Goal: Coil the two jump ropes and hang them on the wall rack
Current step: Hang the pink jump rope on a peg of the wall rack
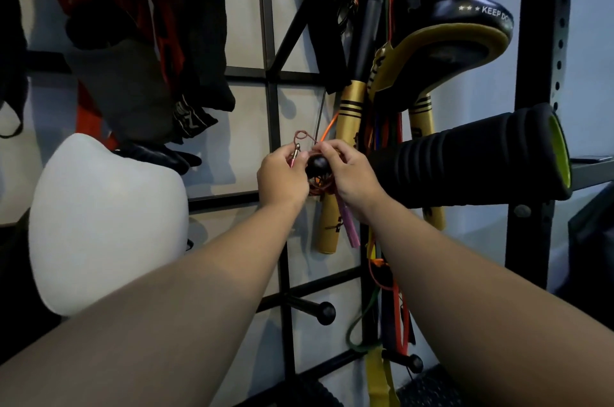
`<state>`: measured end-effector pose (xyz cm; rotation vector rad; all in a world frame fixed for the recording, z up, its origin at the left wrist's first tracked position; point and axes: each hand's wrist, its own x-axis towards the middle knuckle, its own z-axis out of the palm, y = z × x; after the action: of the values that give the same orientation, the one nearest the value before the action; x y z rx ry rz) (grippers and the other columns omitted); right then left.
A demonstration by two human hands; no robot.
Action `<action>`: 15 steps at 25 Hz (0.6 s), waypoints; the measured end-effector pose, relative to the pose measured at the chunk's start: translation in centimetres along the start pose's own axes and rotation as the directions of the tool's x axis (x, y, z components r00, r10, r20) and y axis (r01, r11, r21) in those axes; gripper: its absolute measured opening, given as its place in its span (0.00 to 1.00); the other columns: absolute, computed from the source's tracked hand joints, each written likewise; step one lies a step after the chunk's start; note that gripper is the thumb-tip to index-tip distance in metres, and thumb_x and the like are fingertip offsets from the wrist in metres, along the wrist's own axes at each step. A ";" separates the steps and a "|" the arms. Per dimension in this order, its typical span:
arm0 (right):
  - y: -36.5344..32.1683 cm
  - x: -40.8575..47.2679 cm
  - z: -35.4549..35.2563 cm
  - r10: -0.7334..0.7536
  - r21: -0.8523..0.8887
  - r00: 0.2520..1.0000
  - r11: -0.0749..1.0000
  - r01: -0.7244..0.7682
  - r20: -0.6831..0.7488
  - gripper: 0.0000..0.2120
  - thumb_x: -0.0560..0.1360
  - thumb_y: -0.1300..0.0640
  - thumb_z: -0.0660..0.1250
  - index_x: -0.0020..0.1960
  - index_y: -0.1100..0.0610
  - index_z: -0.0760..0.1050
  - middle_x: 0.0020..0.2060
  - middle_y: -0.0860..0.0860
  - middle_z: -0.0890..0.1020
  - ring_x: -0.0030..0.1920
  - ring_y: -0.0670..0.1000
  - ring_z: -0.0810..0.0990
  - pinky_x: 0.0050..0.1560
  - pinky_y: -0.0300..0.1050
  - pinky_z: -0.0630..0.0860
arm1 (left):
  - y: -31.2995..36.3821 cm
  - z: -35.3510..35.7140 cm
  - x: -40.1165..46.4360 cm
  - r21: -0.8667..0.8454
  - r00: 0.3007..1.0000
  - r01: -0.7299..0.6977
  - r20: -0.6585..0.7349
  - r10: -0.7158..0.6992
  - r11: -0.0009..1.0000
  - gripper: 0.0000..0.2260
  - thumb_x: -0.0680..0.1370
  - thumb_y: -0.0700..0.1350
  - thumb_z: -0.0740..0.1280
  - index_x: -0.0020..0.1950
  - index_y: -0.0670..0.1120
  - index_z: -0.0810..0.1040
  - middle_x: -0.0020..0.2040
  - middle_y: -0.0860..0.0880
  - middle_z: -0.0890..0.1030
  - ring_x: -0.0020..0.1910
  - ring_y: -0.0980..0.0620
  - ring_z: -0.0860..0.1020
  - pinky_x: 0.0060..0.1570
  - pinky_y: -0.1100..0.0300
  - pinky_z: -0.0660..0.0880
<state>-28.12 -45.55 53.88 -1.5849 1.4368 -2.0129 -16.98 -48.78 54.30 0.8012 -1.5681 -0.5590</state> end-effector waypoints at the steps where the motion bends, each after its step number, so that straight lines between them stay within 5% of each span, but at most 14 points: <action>1: 0.6 0.2 0.2 0.036 0.037 0.999 0.999 -0.037 0.008 0.12 0.85 0.55 0.64 0.60 0.61 0.81 0.56 0.62 0.85 0.59 0.62 0.84 0.63 0.62 0.80 | -0.6 0.2 0.2 -0.003 1.000 0.003 0.011 -0.003 1.000 0.15 0.84 0.45 0.66 0.69 0.43 0.80 0.62 0.42 0.84 0.62 0.43 0.81 0.58 0.59 0.73; 6: 3.2 1.3 1.5 0.091 -0.005 0.996 0.996 -0.092 -0.019 0.07 0.84 0.61 0.63 0.62 0.58 0.74 0.51 0.64 0.83 0.47 0.60 0.81 0.49 0.58 0.80 | -3.1 0.9 1.1 0.009 1.000 0.007 -0.011 -0.007 1.000 0.15 0.84 0.45 0.66 0.70 0.44 0.78 0.59 0.44 0.85 0.58 0.45 0.82 0.51 0.61 0.72; 8: 4.0 1.7 2.7 0.082 -0.093 0.995 0.992 -0.088 -0.064 0.09 0.83 0.65 0.63 0.62 0.60 0.75 0.53 0.61 0.82 0.52 0.59 0.82 0.57 0.53 0.79 | -4.0 1.0 1.4 0.041 0.998 0.055 -0.028 -0.054 0.998 0.12 0.83 0.44 0.66 0.66 0.44 0.74 0.57 0.43 0.84 0.55 0.45 0.81 0.47 0.61 0.69; 10: 5.0 2.5 3.8 0.076 -0.189 0.989 0.977 -0.099 -0.129 0.10 0.81 0.64 0.64 0.60 0.58 0.78 0.56 0.60 0.83 0.59 0.62 0.82 0.64 0.58 0.78 | -4.8 0.9 2.1 0.089 0.995 0.096 -0.014 -0.095 0.991 0.10 0.83 0.45 0.67 0.62 0.43 0.74 0.57 0.42 0.83 0.55 0.43 0.81 0.46 0.61 0.68; 15: 5.3 3.0 4.4 0.110 -0.150 0.970 0.978 -0.144 -0.217 0.07 0.79 0.65 0.68 0.46 0.53 0.78 0.50 0.56 0.81 0.57 0.58 0.80 0.63 0.55 0.78 | -5.6 1.1 3.9 0.285 0.997 0.066 0.020 -0.075 0.956 0.11 0.82 0.42 0.67 0.63 0.43 0.82 0.64 0.41 0.79 0.61 0.42 0.79 0.59 0.55 0.74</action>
<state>-27.72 -52.70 51.45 -1.3311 1.7747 -2.0824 -17.19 -55.51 52.50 1.0733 -1.6760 -0.4032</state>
